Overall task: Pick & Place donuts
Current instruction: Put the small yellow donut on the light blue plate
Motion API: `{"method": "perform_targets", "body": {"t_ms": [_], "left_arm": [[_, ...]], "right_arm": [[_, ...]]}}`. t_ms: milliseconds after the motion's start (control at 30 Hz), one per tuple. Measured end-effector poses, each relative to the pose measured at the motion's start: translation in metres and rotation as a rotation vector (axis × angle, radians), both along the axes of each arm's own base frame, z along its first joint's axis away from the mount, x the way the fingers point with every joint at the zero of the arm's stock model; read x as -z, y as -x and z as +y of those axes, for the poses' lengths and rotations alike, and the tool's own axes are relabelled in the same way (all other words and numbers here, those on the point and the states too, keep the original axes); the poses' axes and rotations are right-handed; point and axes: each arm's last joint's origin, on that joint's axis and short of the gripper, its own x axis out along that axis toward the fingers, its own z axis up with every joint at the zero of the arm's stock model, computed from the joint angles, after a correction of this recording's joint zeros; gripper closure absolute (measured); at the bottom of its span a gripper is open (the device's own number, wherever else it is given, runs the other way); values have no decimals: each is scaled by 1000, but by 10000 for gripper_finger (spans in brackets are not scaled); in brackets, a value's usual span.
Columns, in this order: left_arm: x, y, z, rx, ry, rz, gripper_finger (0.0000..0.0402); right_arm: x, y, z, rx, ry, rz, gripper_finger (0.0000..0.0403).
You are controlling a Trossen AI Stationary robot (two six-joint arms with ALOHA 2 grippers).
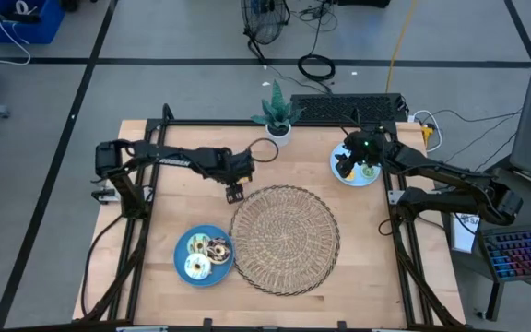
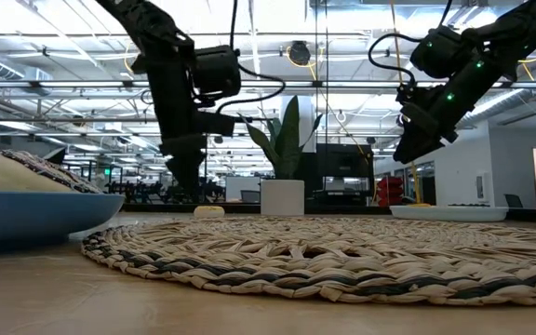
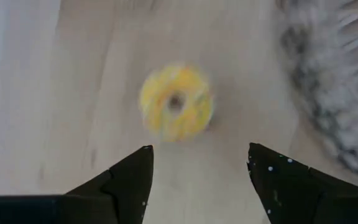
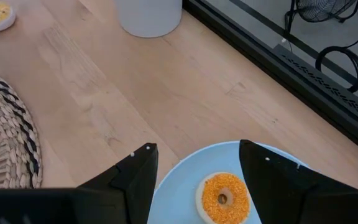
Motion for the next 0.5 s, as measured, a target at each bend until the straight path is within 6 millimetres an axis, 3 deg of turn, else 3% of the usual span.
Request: {"method": "perform_targets", "body": {"t_ms": [200,500], "left_arm": [[19,1,-6,202,-132,-26,138],[24,5,3,145,-151,-37,165]], "right_arm": [[1,1,1,14,-24,5,190],[1,1,1,15,-24,3,190]]}}
